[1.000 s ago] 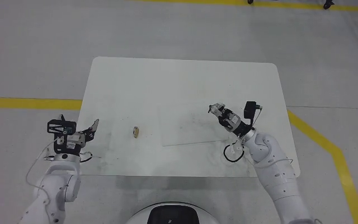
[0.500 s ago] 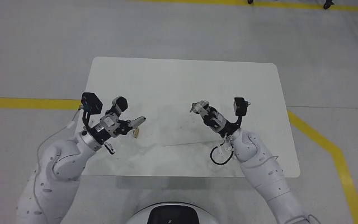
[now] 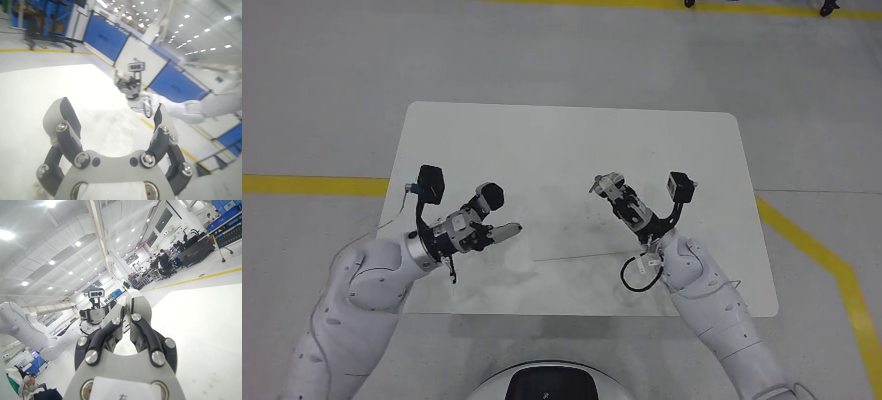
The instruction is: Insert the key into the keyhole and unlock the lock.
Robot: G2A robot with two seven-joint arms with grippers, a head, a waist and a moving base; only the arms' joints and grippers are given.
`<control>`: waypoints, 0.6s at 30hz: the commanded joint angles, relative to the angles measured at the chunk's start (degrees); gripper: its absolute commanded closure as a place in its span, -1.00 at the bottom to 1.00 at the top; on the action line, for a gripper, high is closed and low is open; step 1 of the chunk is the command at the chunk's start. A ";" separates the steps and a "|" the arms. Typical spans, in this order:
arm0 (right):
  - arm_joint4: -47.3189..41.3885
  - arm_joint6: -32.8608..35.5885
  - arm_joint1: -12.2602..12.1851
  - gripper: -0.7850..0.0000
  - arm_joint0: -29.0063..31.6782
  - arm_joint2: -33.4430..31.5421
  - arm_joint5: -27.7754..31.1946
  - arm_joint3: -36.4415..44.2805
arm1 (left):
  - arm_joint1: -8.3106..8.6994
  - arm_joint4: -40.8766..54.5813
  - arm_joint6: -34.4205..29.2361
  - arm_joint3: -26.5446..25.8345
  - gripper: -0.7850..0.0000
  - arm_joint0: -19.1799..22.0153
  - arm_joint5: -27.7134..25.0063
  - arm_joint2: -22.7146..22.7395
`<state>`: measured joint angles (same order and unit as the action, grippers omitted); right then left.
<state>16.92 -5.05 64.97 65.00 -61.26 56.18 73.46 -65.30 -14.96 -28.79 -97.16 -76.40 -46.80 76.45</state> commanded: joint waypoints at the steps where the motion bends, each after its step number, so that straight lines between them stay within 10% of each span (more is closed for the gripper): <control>1: -1.58 1.89 0.14 1.00 -0.06 0.75 0.50 0.10 | 0.10 13.34 -6.81 3.47 -1.00 3.51 -1.32 -3.38; 7: -9.39 8.08 0.68 1.00 -0.99 3.86 1.82 -0.97 | -0.40 22.45 -14.15 10.23 -1.00 10.74 -1.35 -9.76; 12: -16.29 12.62 0.87 1.00 -2.00 5.06 1.82 -1.65 | -1.29 21.32 -15.14 13.99 -0.24 15.63 0.01 -14.10; 18: -20.34 16.34 0.82 1.00 -2.39 4.67 1.82 -2.25 | -2.39 15.25 -10.69 15.62 0.04 18.06 0.92 -17.45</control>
<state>-3.02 10.81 65.80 62.61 -56.46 58.00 71.31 -67.54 0.92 -40.19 -81.74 -58.57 -45.93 59.48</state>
